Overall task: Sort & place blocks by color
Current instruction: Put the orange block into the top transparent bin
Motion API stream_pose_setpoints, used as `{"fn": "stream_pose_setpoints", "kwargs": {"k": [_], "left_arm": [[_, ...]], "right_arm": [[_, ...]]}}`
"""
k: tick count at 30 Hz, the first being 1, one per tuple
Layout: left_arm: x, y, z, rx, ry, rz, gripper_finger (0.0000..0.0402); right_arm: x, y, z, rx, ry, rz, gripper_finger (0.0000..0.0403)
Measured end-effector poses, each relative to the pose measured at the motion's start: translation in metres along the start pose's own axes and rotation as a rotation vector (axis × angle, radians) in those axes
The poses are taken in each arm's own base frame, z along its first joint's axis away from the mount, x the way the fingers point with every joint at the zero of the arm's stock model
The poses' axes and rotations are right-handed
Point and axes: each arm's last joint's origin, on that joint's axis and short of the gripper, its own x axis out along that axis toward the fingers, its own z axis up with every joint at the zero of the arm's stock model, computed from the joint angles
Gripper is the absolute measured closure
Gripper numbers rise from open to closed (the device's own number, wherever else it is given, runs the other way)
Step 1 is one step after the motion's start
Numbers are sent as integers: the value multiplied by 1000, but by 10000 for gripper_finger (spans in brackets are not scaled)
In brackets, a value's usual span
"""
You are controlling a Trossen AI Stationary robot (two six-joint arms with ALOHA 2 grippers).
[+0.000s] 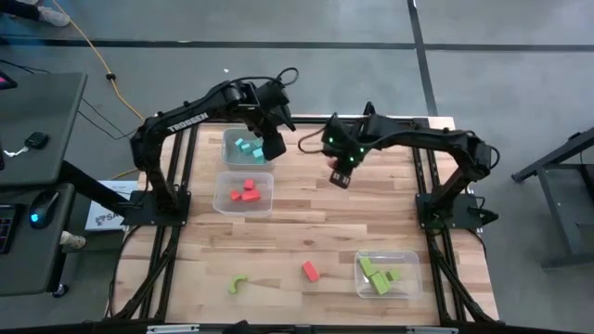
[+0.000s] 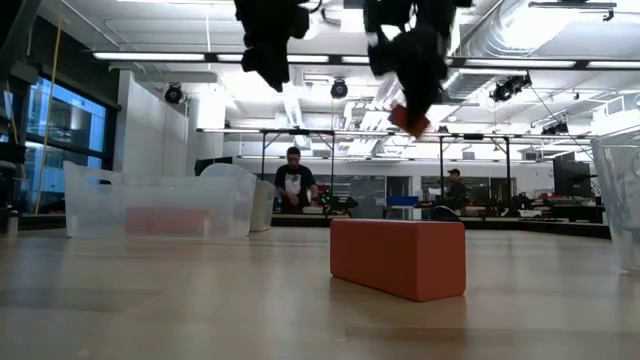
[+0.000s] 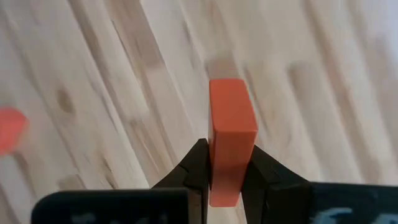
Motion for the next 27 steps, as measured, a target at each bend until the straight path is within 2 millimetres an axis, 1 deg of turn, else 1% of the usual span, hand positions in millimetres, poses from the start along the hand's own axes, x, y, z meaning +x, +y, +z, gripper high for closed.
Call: {"fn": "stream_pose_setpoints", "kwargs": {"k": [6,9,14,20,24,27], "left_arm": [[-9,-10,4,94,-93,-117,233],[-14,-19,10,129,-176,-176,233],[-16,-31,18,187,-270,-254,233],[-18,-44,24,252,-337,-286,233],[-18,-48,25,265,-358,-290,233],[-18,-48,25,264,-357,-291,233]], "right_arm": [[-43,6,21,-54,-165,16,367],[-59,8,25,-67,-216,20,367],[-79,11,29,-73,-264,27,367],[-93,21,29,-107,-298,90,367],[-94,31,28,-163,-297,132,367],[-94,36,27,-175,-296,128,367]]}}
